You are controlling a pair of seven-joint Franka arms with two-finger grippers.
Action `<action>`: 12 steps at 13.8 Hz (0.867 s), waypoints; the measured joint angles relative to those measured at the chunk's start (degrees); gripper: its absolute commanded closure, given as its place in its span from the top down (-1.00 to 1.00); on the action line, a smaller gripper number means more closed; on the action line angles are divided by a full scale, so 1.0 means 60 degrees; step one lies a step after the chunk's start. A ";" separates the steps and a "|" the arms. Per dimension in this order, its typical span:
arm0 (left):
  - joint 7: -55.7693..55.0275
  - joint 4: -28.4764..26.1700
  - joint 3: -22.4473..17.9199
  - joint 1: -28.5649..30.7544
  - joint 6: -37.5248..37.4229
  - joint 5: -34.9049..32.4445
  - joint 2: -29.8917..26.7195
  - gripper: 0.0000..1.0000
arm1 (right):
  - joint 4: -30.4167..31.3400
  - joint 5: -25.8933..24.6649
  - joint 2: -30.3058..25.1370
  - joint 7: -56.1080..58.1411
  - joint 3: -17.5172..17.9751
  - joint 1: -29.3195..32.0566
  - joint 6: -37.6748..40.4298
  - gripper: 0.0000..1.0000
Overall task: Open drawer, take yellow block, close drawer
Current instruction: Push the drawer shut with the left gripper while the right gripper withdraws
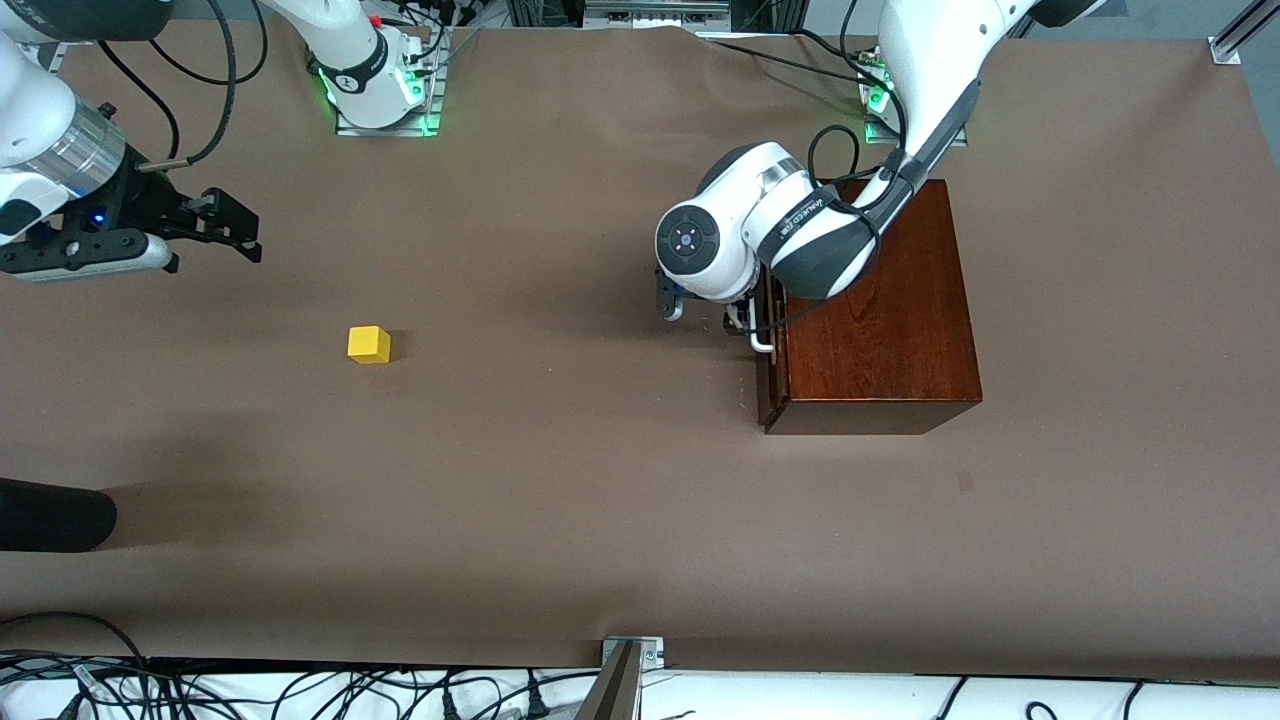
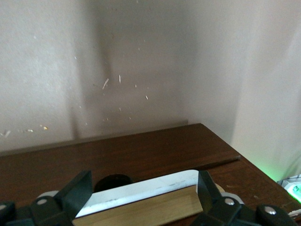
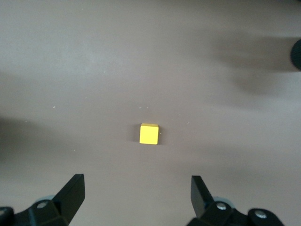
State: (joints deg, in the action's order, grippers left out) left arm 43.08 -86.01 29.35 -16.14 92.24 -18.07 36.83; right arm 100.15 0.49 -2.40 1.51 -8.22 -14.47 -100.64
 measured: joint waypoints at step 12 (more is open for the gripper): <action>-0.0271 0.1562 -0.0281 0.0501 -0.1126 0.0016 -0.2171 1.00 | -0.0290 -0.0148 0.0177 0.0012 -0.0467 0.0037 0.0500 1.00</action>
State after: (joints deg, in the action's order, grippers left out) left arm 41.45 -76.64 27.66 -13.13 85.49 -17.97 23.80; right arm 98.41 -0.40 -1.34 1.58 -11.02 -14.25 -97.64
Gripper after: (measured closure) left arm 0.000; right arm 0.000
